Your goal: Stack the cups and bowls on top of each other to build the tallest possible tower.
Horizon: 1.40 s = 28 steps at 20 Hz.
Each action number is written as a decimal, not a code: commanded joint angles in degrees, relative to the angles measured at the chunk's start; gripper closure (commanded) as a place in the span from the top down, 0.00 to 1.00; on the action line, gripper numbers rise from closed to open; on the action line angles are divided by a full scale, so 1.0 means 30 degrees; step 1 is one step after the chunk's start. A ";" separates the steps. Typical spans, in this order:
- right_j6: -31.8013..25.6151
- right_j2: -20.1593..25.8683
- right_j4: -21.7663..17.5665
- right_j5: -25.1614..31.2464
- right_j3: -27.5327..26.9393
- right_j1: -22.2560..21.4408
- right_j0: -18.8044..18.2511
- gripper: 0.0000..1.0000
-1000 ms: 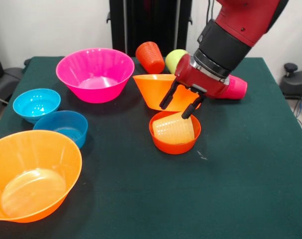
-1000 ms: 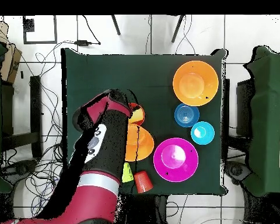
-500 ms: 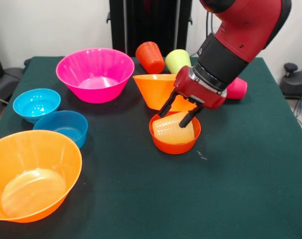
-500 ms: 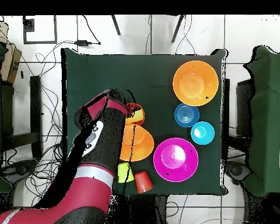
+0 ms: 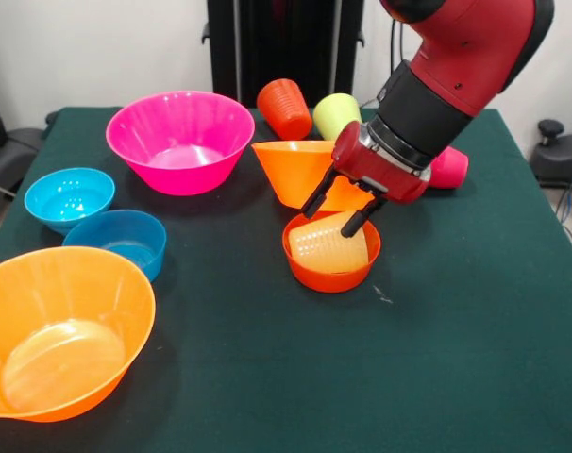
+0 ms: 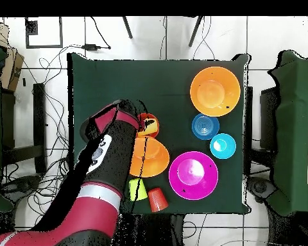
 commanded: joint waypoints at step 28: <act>0.4167 0.0415 0.2337 -0.2967 0.2091 0.0546 0.1337 1.00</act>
